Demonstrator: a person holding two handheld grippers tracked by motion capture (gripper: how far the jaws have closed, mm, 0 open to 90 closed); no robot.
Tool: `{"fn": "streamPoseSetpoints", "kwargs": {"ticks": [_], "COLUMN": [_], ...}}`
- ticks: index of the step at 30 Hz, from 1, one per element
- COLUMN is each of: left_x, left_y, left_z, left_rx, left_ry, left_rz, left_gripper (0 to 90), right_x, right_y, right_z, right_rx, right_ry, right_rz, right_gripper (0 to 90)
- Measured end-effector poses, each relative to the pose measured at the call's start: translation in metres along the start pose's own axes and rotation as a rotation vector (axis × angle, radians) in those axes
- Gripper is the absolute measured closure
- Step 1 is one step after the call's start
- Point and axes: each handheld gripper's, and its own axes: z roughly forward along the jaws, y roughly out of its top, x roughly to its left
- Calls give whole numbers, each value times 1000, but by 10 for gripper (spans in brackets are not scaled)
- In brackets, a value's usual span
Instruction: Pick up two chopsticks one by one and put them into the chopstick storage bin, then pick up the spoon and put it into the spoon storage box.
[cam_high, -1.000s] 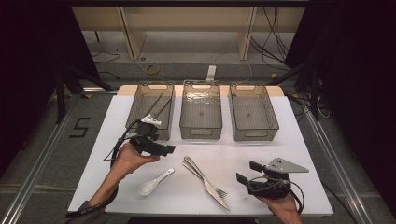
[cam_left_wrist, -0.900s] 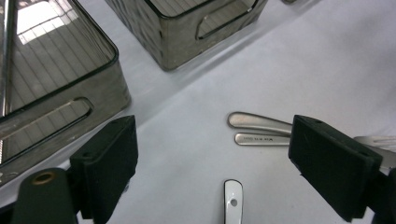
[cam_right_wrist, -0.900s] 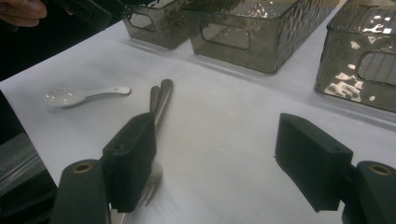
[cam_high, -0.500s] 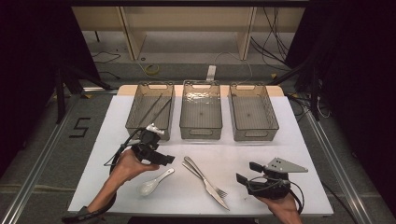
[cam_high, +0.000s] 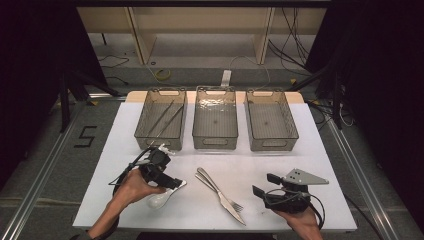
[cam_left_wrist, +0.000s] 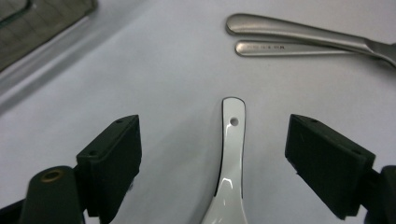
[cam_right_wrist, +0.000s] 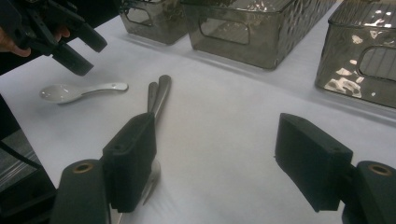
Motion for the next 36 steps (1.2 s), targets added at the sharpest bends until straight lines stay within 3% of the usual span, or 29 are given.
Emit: {"fn": "streamPoseSetpoints", "kwargs": {"ticks": [2, 9, 13, 17, 23, 36], "left_x": [-1, -2, -3, -2, -2, -4], "left_y": [-1, -3, -6, -6, -7, -4], "left_z": [1, 9, 13, 13, 17, 20], "left_rx": [3, 91, 128, 122, 156, 173], "left_ry": [-2, -9, 8, -1, 2, -32], "left_rz": [0, 24, 31, 27, 35, 49], "left_gripper": [181, 201, 227, 231, 244, 388], "right_x": [0, 0, 0, 2, 2, 3], "right_y": [0, 0, 1, 1, 2, 1], "right_z": [1, 2, 3, 3, 5, 6], "right_rx": [5, 4, 11, 15, 16, 25], "right_ry": [2, 6, 5, 8, 18, 16], "right_rz": [-4, -8, -7, -12, -17, -22], "right_gripper": [301, 302, 302, 302, 302, 302]}}
